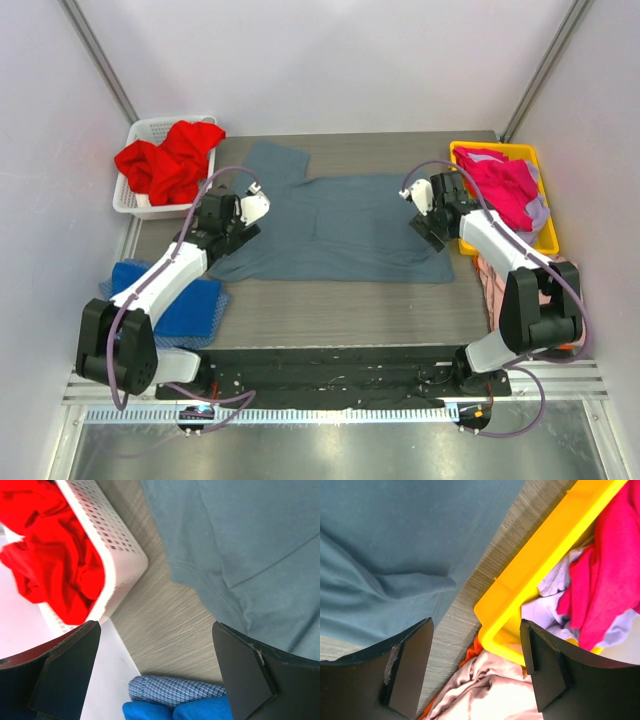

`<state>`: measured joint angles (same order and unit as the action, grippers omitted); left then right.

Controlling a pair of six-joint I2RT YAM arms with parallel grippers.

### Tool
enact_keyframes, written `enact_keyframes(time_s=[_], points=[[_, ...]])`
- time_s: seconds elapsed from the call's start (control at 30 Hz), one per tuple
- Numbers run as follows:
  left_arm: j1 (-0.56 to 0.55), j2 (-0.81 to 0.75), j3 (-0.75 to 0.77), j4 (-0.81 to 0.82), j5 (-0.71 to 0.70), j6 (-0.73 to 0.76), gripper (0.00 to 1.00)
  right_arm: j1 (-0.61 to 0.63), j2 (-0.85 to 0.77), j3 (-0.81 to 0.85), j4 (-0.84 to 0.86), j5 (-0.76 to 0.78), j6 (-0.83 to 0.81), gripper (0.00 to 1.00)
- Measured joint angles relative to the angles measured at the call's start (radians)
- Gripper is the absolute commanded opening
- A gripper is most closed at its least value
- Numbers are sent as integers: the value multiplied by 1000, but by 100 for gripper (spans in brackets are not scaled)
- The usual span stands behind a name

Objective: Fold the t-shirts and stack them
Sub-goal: Fold the flattened tshirt in 1/3 of the way

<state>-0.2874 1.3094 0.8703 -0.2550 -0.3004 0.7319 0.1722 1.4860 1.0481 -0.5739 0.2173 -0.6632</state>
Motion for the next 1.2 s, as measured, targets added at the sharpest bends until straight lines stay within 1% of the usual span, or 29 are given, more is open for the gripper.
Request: enact_keyframes(time_s=[0.13,0.37,0.63,0.83,1.2], points=[[0,34,0,2,1,-25,100,-21,61,21,2,-24,7,74],[0,61,4,3,4,-51,100,-28,122,61,-31,-84,5,69],[0,95,6,4,4,-52,100,-28,127,78,-76,-139,-1,63],[0,119,6,4,3,-52,100,-28,127,78,-98,-153,-18,59],[0,120,6,11,2,-51,100,-28,168,77,-109,-172,-30,58]])
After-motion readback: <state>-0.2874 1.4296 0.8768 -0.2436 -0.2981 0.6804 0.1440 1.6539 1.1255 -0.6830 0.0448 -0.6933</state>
